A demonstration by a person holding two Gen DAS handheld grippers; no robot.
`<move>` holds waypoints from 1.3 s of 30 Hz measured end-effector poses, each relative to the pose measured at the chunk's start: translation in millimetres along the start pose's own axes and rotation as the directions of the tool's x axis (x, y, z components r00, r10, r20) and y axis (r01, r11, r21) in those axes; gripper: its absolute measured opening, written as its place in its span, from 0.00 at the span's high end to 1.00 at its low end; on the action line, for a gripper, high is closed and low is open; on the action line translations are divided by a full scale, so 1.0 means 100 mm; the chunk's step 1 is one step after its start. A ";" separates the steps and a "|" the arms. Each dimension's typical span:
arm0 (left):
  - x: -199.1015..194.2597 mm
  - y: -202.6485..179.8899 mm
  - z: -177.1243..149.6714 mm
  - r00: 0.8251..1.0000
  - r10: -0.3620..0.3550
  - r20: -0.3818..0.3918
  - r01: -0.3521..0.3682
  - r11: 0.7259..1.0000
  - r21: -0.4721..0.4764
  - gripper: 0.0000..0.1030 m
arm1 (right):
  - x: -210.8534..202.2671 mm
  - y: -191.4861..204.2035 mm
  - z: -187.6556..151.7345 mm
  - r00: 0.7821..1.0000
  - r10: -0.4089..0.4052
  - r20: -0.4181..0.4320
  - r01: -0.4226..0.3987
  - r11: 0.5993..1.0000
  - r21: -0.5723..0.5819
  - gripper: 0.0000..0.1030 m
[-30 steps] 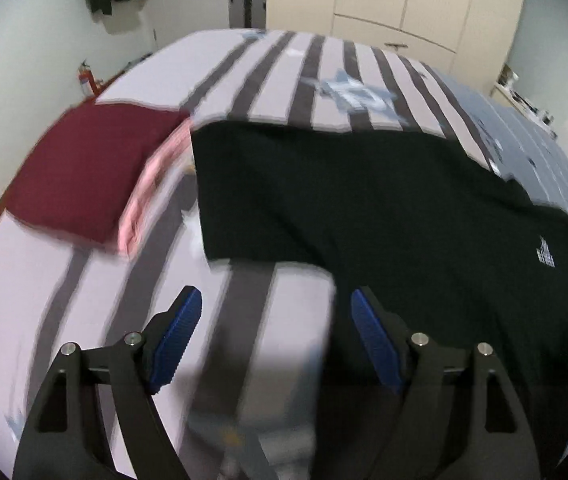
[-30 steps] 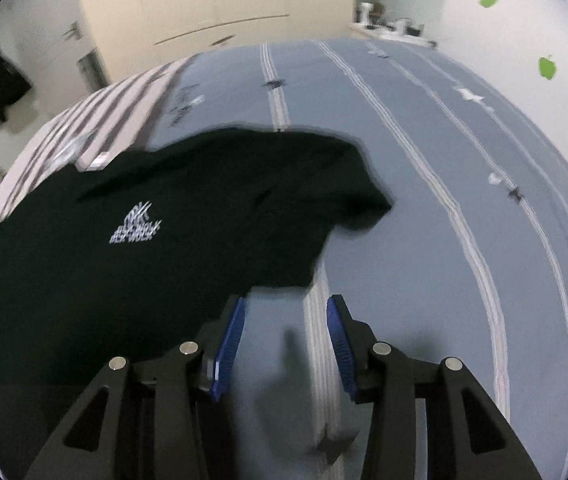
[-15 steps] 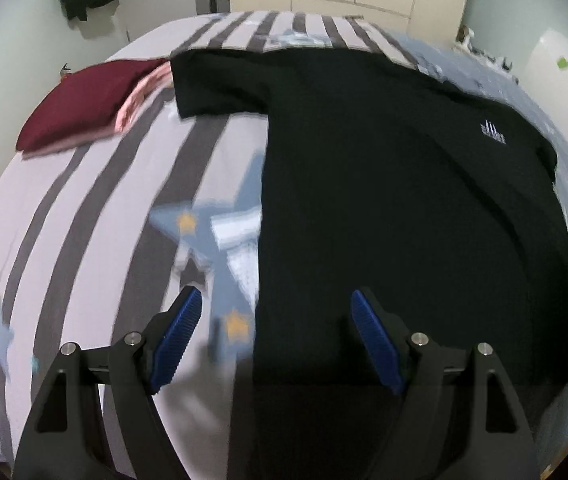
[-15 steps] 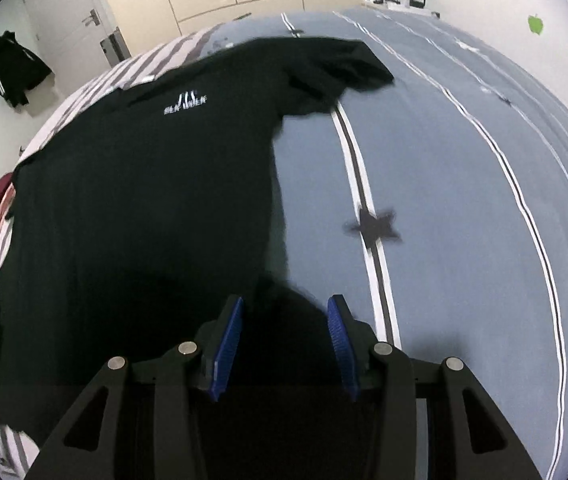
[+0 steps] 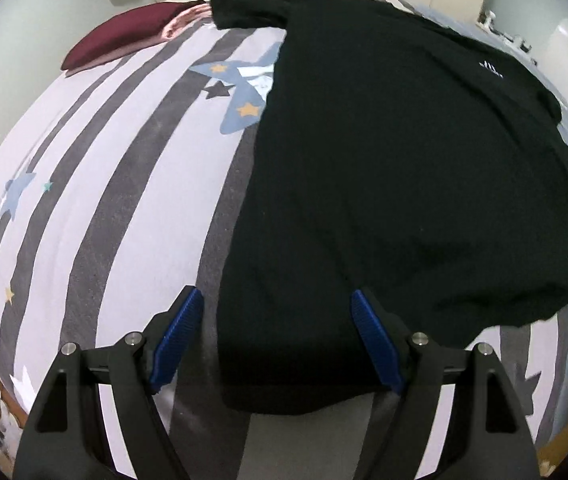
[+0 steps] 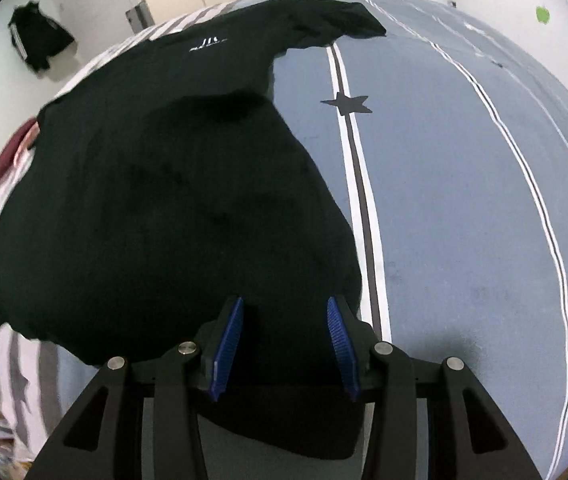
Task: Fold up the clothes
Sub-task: 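Pull the T-shirt hem with both grippers to smooth it flat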
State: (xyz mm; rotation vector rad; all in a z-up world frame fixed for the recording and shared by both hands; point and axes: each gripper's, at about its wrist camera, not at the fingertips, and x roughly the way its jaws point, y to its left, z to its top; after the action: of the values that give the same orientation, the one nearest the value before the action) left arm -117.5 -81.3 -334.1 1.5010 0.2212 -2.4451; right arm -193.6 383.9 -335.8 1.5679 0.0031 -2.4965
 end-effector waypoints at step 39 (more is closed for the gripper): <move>-0.59 0.76 0.13 0.999 -0.045 0.003 0.045 0.998 -0.049 0.77 | -0.76 0.39 -0.59 0.994 -0.023 -0.110 0.027 0.999 0.034 0.83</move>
State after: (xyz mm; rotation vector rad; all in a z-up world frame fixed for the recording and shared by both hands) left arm -80.2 -148.9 -275.3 1.4883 0.3151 -2.4576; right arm -102.9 364.1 -290.1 1.7275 -0.0066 -2.4388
